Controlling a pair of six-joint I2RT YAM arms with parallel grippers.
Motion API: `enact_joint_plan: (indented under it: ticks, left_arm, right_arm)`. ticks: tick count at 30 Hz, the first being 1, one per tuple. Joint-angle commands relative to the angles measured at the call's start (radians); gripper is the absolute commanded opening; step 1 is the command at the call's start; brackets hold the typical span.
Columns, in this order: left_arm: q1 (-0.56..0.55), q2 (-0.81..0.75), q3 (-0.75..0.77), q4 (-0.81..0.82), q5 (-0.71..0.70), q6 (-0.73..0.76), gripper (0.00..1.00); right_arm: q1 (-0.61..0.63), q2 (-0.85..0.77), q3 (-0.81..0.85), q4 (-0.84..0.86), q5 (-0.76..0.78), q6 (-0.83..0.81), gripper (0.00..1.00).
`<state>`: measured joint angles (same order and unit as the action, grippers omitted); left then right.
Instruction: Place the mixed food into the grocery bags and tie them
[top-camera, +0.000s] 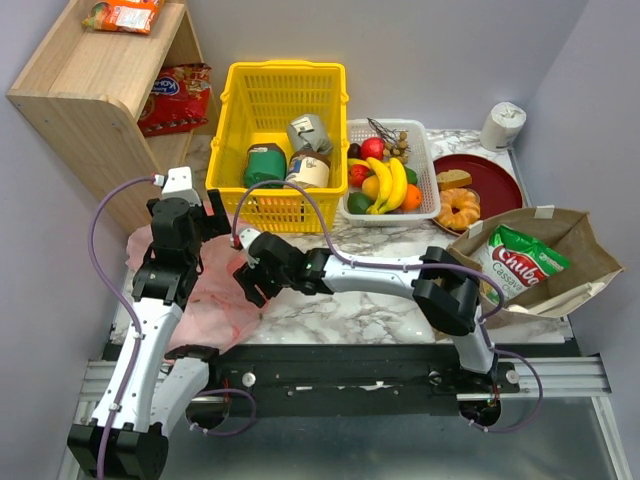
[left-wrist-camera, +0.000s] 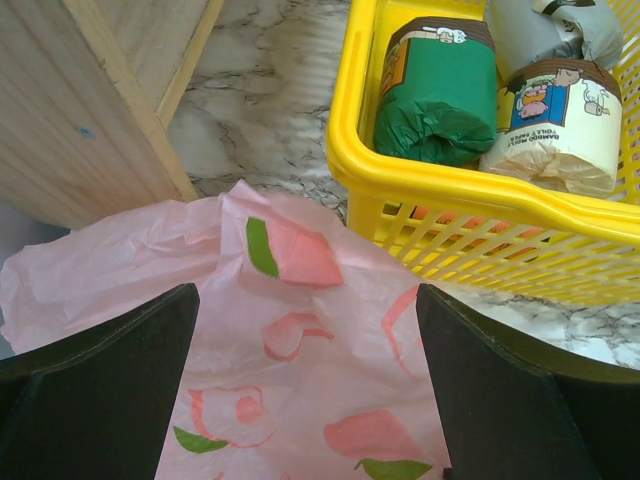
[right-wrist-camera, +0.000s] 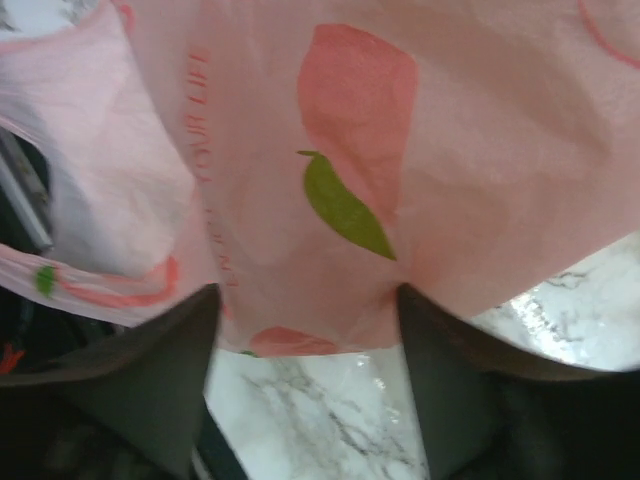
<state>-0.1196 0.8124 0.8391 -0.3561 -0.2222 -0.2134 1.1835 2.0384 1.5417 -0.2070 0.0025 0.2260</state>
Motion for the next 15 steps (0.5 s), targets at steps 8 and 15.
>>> enact_joint_plan:
  ticks: [8, 15]
  left_arm:
    - [0.003, -0.047, -0.021, 0.045, 0.075, 0.002, 0.99]
    - [0.000, -0.044, -0.035, 0.088, 0.338, 0.034, 0.99]
  right_arm:
    - [0.002, -0.065, -0.104, 0.023, 0.189, -0.031, 0.01]
    - [-0.047, -0.390, -0.331, -0.097, 0.171, -0.070, 0.01]
